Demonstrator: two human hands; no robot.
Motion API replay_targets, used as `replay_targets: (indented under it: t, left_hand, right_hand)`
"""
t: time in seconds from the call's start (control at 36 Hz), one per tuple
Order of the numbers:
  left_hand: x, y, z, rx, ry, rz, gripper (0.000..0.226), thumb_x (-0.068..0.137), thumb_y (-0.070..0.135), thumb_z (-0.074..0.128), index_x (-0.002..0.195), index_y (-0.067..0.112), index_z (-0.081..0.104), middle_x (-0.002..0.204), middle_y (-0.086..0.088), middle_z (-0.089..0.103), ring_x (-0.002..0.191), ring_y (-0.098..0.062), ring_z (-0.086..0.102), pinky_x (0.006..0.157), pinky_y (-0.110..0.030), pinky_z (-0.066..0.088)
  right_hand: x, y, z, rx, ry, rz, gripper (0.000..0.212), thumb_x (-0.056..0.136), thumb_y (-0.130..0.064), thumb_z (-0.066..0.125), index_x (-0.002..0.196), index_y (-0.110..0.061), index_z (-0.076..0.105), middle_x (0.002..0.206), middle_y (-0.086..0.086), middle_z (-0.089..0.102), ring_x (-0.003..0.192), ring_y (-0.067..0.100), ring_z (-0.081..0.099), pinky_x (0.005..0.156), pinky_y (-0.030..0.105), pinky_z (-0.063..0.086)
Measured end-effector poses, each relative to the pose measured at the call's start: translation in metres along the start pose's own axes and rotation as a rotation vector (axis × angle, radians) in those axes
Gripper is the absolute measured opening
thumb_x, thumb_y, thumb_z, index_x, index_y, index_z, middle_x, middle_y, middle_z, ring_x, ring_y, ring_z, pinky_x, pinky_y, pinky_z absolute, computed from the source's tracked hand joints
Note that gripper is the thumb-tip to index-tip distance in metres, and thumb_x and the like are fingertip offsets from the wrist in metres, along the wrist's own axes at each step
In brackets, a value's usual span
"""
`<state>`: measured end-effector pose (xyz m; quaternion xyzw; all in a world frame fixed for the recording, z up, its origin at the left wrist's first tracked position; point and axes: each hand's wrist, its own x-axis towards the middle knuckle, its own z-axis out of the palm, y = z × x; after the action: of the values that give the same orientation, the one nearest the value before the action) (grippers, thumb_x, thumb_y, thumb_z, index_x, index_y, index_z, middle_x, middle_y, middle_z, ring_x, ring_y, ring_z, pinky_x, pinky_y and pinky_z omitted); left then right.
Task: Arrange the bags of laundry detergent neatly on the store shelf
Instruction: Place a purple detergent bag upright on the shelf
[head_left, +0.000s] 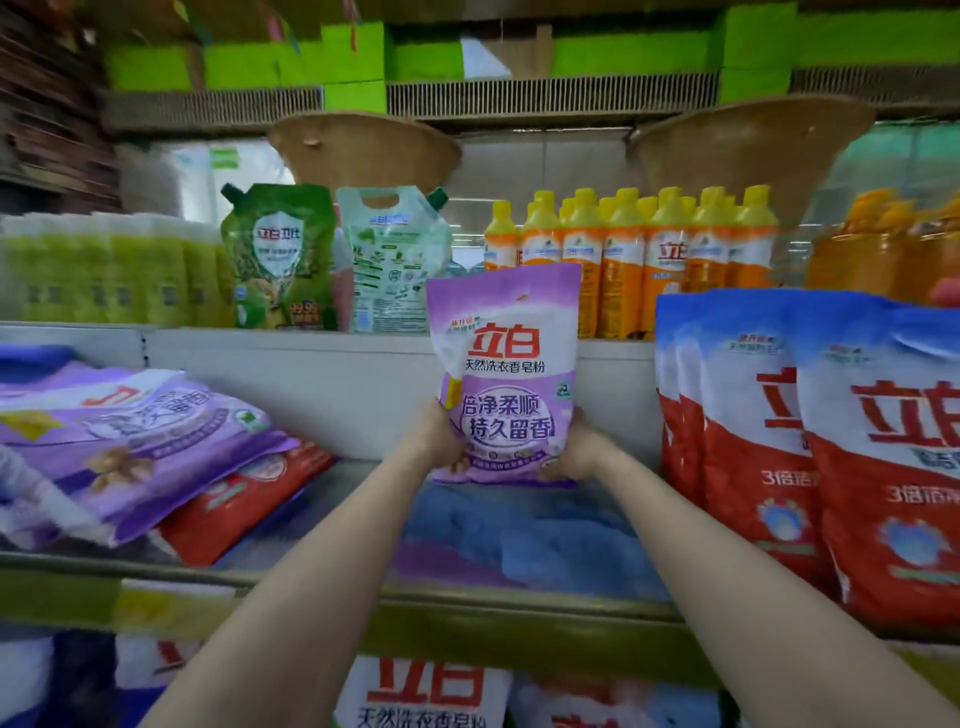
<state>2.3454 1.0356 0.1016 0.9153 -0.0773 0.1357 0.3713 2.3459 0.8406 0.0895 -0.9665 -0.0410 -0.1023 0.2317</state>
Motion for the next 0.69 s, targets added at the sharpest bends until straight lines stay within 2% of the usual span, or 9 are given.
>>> replay_targets:
  t: [0.06,0.14,0.19,0.31,0.42,0.56,0.69]
  left_hand:
    - [-0.018,0.006,-0.004,0.089,-0.028,0.014,0.014,0.075,-0.003,0.055,0.086,0.000,0.062,0.080,-0.018,0.064,0.084,-0.033,0.066,0.076,-0.043,0.056]
    - [-0.040,0.006,-0.011,0.297,0.009,-0.017,0.031,0.091,0.027,0.052,0.106,0.002,0.062,0.106,-0.019,0.065,0.100,-0.034,0.062,0.082,-0.037,0.049]
    - [-0.051,0.001,-0.017,0.410,0.059,-0.051,0.044,0.092,0.045,0.049,0.113,0.007,0.060,0.113,-0.016,0.064,0.104,-0.032,0.061,0.080,-0.034,0.048]
    - [-0.070,-0.001,-0.034,0.563,0.052,-0.113,0.043,0.090,0.030,0.055,0.126,0.009,0.048,0.132,-0.014,0.052,0.123,-0.033,0.049,0.097,-0.040,0.042]
    - [-0.091,0.003,-0.054,0.671,0.091,-0.095,0.041,0.087,0.027,0.057,0.124,0.010,0.048,0.130,-0.014,0.052,0.124,-0.034,0.046,0.099,-0.044,0.039]
    - [-0.125,-0.007,-0.081,0.694,0.127,-0.071,0.040,0.084,0.020,0.054,0.122,0.011,0.048,0.130,-0.015,0.050,0.123,-0.035,0.044,0.098,-0.045,0.039]
    - [-0.159,-0.033,-0.118,0.690,0.208,-0.083,0.048,0.087,0.034,0.054,0.126,0.008,0.047,0.133,-0.019,0.045,0.128,-0.037,0.036,0.100,-0.046,0.037]
  right_hand:
    - [-0.005,0.001,0.002,0.021,0.023,0.047,0.080,0.071,-0.023,0.079,0.135,-0.006,0.034,0.131,0.009,0.047,0.117,0.028,0.052,0.096,0.033,0.046]
    - [-0.016,-0.001,0.002,-0.039,0.072,0.079,0.064,0.079,-0.029,0.070,0.130,-0.004,0.040,0.126,0.012,0.055,0.111,0.030,0.058,0.089,0.032,0.049]
    - [-0.027,-0.004,0.003,-0.066,0.101,0.115,0.056,0.082,-0.028,0.067,0.127,-0.005,0.043,0.124,0.014,0.057,0.110,0.031,0.059,0.087,0.032,0.049]
    - [-0.053,-0.018,0.001,-0.152,0.120,0.218,0.048,0.084,-0.017,0.065,0.126,-0.010,0.043,0.126,0.013,0.056,0.113,0.032,0.057,0.089,0.036,0.048]
    - [-0.076,-0.041,-0.005,-0.304,0.143,0.187,0.053,0.088,-0.017,0.059,0.135,-0.006,0.038,0.135,0.014,0.049,0.123,0.031,0.050,0.099,0.041,0.045]
    - [-0.106,-0.083,-0.001,-0.397,0.168,0.052,0.060,0.089,-0.024,0.057,0.140,-0.008,0.031,0.140,0.017,0.042,0.130,0.034,0.040,0.104,0.044,0.039]
    - [-0.136,-0.137,0.015,-0.423,0.153,-0.117,0.051,0.089,-0.027,0.056,0.133,-0.010,0.037,0.137,0.013,0.043,0.128,0.031,0.041,0.101,0.046,0.037]
